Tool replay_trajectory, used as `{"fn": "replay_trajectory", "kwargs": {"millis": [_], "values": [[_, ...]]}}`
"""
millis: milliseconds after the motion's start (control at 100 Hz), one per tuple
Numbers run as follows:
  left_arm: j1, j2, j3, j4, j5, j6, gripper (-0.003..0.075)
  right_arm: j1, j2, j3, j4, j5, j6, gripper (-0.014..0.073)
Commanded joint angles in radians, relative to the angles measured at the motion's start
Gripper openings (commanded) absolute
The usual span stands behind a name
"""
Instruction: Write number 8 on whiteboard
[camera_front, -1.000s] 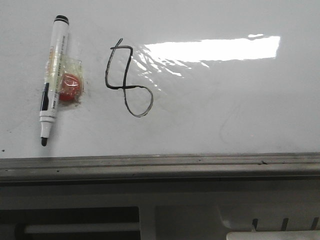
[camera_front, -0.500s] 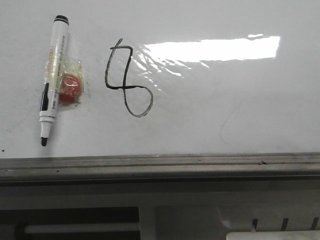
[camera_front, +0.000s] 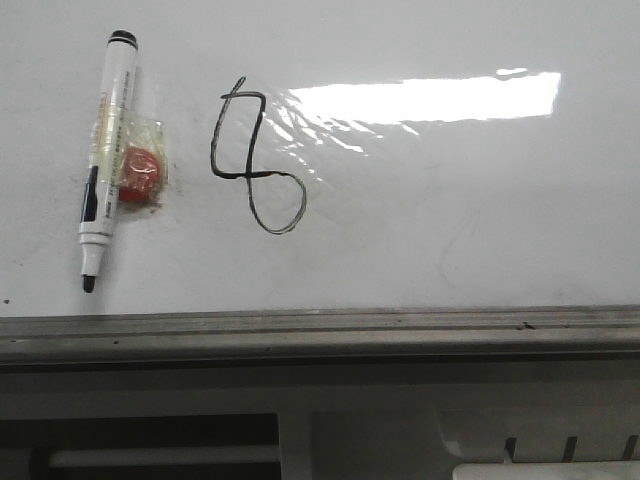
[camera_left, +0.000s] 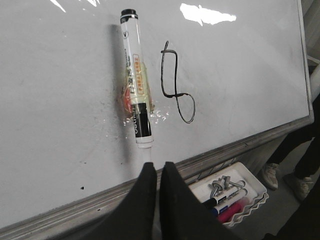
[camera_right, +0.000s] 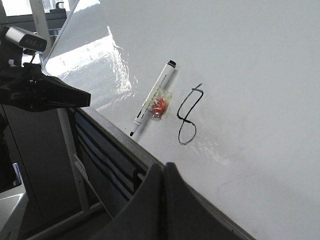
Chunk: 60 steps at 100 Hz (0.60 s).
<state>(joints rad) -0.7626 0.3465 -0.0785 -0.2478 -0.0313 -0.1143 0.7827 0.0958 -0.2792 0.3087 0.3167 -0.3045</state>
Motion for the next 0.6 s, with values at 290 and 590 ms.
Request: {"fn": "replay_trajectory", "kwargs": {"millis": [290,590], "values": [[0.054,0.007,-0.023,0.13,-0.051,-0.002,-0.002,-0.002,0.01,-0.026,-0.002,-0.072,-0.007,-0.0063],[0.31,-0.079,-0.012,0.219,-0.02,-0.002,-0.002,-0.002,0.01,-0.026,-0.002,-0.072,-0.007,-0.0063]]}}
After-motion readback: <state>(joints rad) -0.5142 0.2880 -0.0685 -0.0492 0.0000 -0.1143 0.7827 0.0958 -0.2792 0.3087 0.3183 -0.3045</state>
